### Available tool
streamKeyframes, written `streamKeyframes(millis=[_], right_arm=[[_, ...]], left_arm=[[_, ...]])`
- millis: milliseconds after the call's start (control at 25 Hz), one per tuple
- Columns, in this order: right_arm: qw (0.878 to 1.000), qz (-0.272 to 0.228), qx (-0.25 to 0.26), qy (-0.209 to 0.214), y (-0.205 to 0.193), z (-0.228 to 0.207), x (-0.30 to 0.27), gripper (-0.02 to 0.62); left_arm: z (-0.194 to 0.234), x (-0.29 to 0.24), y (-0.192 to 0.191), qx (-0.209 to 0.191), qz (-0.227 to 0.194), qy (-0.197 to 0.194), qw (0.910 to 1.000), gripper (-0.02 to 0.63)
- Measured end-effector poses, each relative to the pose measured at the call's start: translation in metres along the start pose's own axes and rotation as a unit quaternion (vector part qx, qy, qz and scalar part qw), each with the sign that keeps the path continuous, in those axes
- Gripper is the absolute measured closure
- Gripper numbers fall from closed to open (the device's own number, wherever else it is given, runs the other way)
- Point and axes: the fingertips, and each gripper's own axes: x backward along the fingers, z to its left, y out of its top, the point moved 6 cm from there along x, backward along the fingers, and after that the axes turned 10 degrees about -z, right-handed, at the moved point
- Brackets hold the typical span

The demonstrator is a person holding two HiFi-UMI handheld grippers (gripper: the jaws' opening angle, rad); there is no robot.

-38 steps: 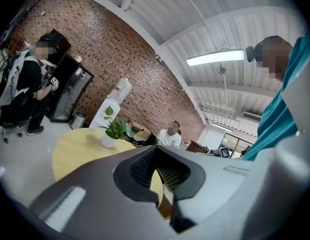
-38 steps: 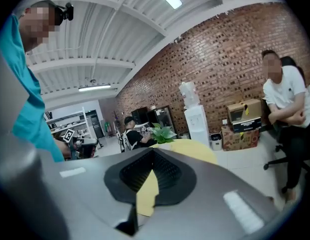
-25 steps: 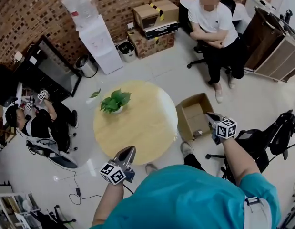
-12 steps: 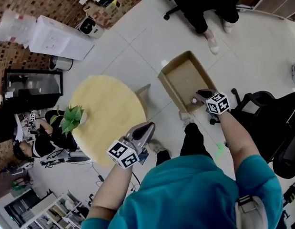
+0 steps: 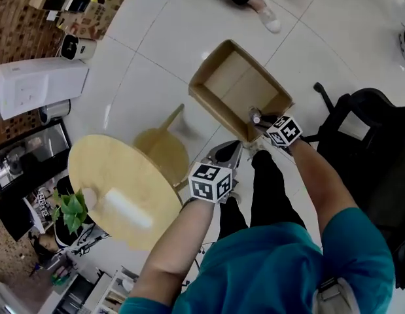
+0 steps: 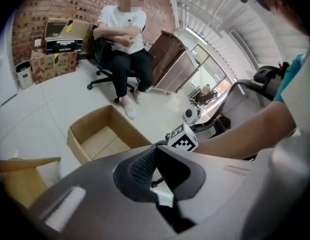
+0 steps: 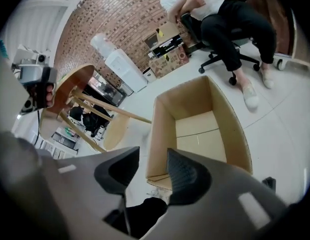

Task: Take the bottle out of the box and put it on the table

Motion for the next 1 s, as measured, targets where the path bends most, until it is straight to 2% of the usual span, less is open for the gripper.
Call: streamKeyframes(millis=[240,480,600,760,880,1000], right_arm=[[0.998,0.051,0.031,-0.027,-0.054,-0.032,-0.049,0.393],[0.997,0.052,0.043,-0.043,-0.143,-0.037,-0.121,0.359],[0.992,0.083,0.076,-0.049,-0.161,-0.039,-0.141,0.328],[0.975,0.141,0.157,-0.073,-0.182,-0.038,-0.169,0.302],[0.954,0.195,0.198,-0.11,-0.201,-0.038,-0.187,0.291],[0.939,0.223,0.232,-0.118,-0.208,-0.032,-0.2,0.242]], left_arm=[[0.041,-0.076,-0.071,0.024,0.082,0.025,0.996,0.606],[0.106,-0.105,-0.198,-0.006,0.156,0.05,0.9865,0.606],[0.132,-0.114,-0.226,-0.021,0.184,0.053,0.9813,0.606],[0.163,-0.129,-0.257,-0.019,0.205,0.053,0.9772,0.606],[0.176,-0.141,-0.274,-0.024,0.218,0.059,0.9738,0.606],[0.184,-0.151,-0.282,-0.035,0.231,0.055,0.9707,0.606]])
